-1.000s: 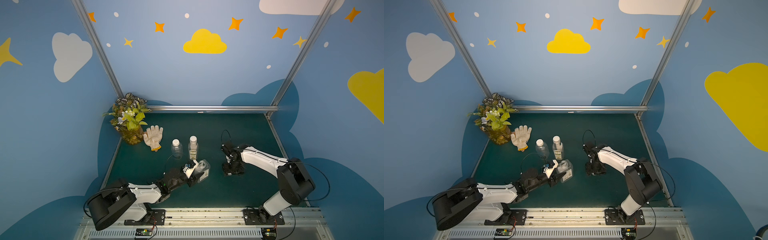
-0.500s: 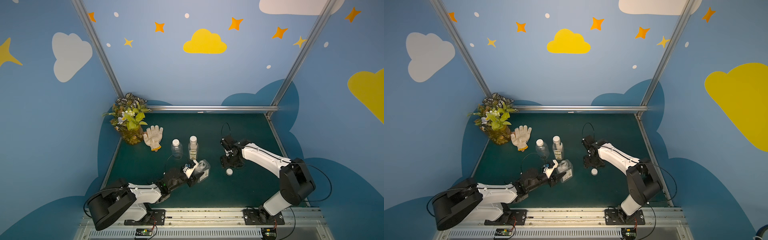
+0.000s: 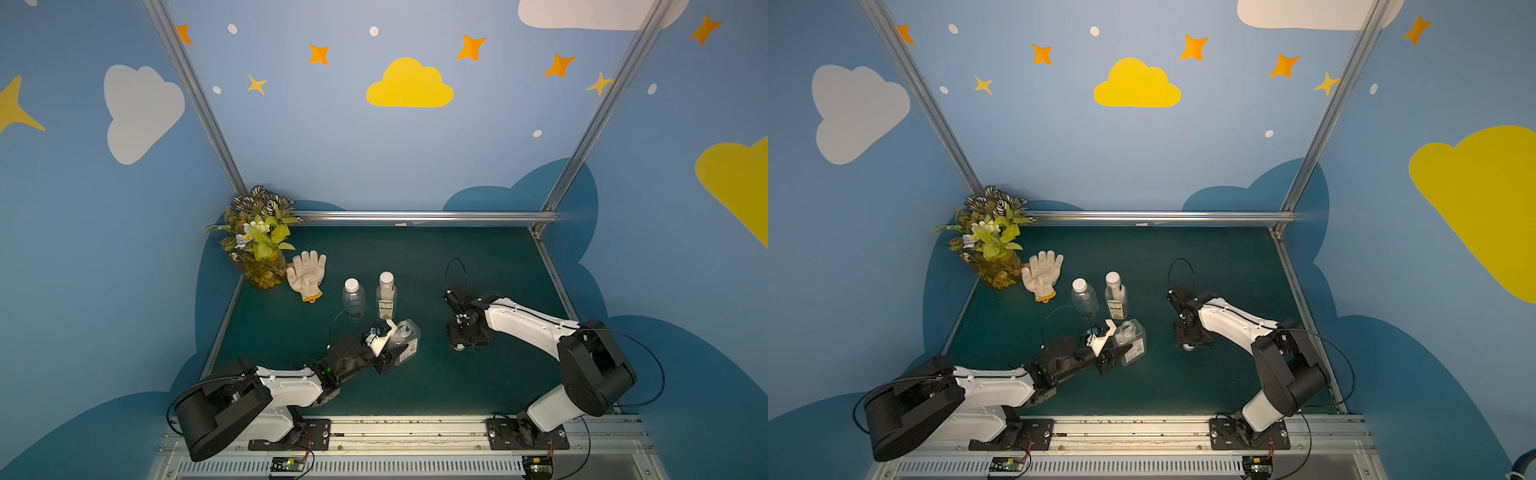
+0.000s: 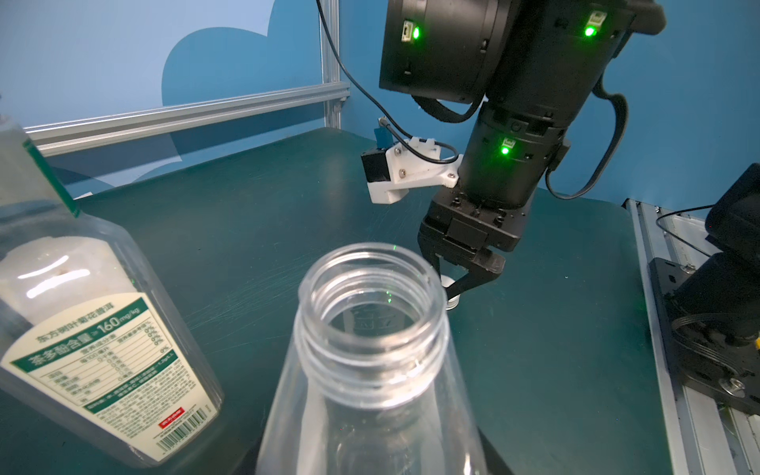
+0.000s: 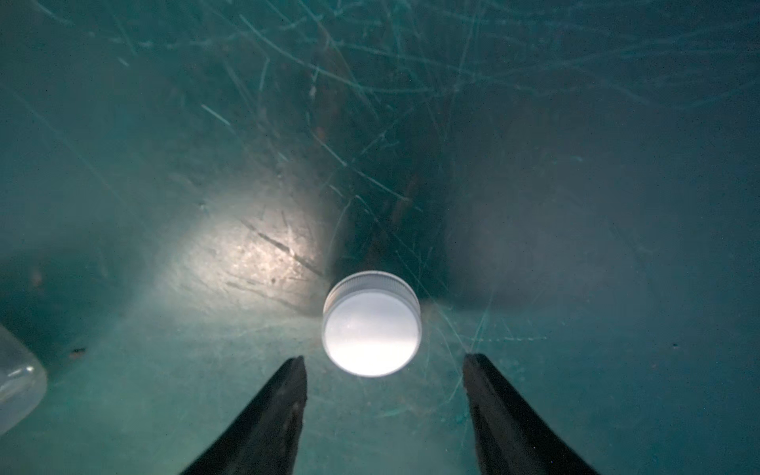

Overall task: Screw on the bottle caps
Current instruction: Pick up the bottle cap from the center of the board.

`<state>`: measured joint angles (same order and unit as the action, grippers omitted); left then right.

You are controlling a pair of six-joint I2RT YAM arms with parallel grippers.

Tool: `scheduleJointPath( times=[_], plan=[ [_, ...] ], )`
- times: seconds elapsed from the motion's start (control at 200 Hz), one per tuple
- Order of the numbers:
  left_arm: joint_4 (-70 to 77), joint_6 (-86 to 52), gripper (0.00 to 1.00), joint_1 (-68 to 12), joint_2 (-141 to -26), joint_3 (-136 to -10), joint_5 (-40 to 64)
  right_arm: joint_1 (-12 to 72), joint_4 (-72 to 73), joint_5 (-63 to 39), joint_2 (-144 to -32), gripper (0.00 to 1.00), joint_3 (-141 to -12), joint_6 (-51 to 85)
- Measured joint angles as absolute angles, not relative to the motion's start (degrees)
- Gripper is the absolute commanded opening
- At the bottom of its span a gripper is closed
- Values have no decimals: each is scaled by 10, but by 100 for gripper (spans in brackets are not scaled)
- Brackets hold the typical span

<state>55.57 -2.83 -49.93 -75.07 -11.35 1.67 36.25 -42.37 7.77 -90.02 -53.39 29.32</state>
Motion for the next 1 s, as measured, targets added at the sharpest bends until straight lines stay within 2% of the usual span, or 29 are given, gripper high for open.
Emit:
scheduleJointPath(
  times=[0.3, 0.831, 0.996],
  plan=[
    [555, -28, 38, -499, -750, -114, 17, 382, -404, 85, -913, 56, -532, 298],
    [547, -28, 39, -499, -743, -114, 17, 389, -402, 102, -943, 53, -532, 311],
    [544, -28, 39, -499, -741, -114, 17, 388, -400, 98, -944, 48, -532, 311]
  ],
)
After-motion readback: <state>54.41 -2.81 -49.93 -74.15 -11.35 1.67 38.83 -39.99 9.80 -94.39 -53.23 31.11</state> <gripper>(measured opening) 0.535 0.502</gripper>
